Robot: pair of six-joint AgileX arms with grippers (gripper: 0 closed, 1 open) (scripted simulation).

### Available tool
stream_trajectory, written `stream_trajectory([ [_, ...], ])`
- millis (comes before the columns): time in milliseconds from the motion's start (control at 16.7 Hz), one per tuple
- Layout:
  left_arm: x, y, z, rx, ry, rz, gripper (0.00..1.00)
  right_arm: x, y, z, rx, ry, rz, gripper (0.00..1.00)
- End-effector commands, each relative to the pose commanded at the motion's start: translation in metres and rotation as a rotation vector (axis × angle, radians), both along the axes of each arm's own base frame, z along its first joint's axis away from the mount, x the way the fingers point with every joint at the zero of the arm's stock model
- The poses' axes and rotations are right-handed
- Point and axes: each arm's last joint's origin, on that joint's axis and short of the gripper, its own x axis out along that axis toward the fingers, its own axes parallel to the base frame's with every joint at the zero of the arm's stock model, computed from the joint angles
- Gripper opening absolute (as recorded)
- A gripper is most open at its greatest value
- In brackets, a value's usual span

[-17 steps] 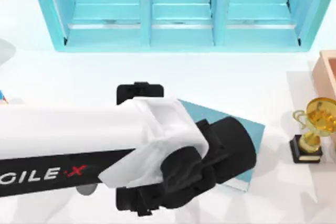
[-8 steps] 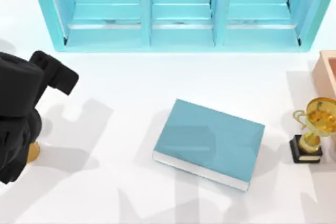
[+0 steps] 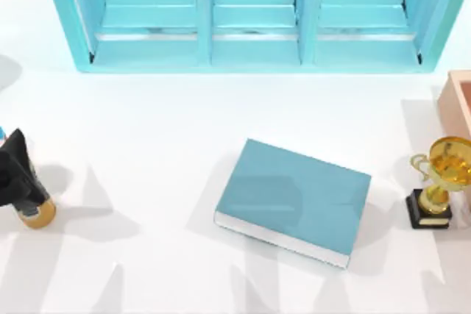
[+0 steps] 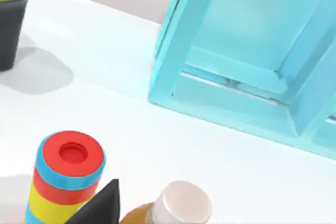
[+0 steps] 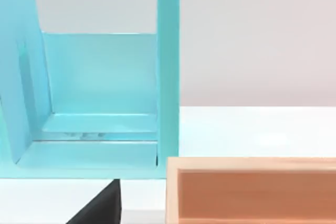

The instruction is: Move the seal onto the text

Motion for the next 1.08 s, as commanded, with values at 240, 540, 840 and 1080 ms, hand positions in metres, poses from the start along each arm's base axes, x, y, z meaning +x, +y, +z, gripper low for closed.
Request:
stream_trajectory([
  [240, -0.01, 0.012, -0.025, 0.236, -0.181, -0.002, 1.0, 0.0, 0.0, 0.0, 0.0, 0.0, 0.0, 1.0],
  [540, -0.011, 0.016, -0.037, 0.337, -0.248, 0.011, 1.0, 0.0, 0.0, 0.0, 0.0, 0.0, 0.0, 1.0],
  [840, -0.011, 0.016, -0.037, 0.337, -0.248, 0.011, 1.0, 0.0, 0.0, 0.0, 0.0, 0.0, 0.0, 1.0],
  [1080, -0.011, 0.016, -0.037, 0.337, -0.248, 0.011, 1.0, 0.001, -0.002, 0.018, -0.019, 0.091, -0.021, 1.0],
])
